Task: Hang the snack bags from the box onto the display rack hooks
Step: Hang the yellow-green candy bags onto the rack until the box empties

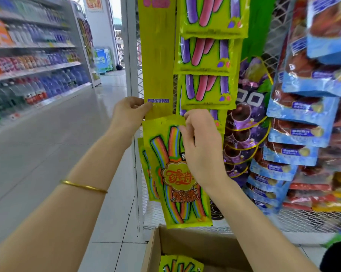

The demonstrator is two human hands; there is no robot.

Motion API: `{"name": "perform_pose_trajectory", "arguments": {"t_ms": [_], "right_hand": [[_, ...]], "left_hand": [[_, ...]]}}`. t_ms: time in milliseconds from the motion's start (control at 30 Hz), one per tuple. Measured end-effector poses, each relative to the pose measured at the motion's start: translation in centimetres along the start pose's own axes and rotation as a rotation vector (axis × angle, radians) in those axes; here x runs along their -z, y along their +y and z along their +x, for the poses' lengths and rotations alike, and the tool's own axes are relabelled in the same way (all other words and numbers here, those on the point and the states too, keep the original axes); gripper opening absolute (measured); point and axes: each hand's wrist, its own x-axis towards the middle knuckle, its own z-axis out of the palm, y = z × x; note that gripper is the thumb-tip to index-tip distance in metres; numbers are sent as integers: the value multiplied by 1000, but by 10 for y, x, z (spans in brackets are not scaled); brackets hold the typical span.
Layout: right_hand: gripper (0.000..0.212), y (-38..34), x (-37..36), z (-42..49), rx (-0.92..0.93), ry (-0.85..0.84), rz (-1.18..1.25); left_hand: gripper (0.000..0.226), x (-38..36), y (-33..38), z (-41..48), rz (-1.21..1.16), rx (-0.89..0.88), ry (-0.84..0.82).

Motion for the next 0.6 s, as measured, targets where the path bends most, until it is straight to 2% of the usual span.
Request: {"name": "perform_pose_trajectory", "arguments": {"t_ms": [67,167,200,300,467,600], "right_hand": [[41,0,-1,2,11,13,-8],[17,-3,-4,4,79,33,3],[15,-5,-6,5,76,34,-5],[30,-8,-16,8,-30,30,25],[27,-8,-36,12,-75,64,-30],[38,-8,-43,12,-87,101,-53]], "left_hand": [[13,3,0,-4,-77,31,-44],[5,8,1,-15,-207,81,-54],[5,10,1,-18,-240,90,-47],[7,14,0,-28,-324,93,-47],[11,16,-6,-34,-448,111,-71],[35,15,-12,-31,-517,135,-87]]}}
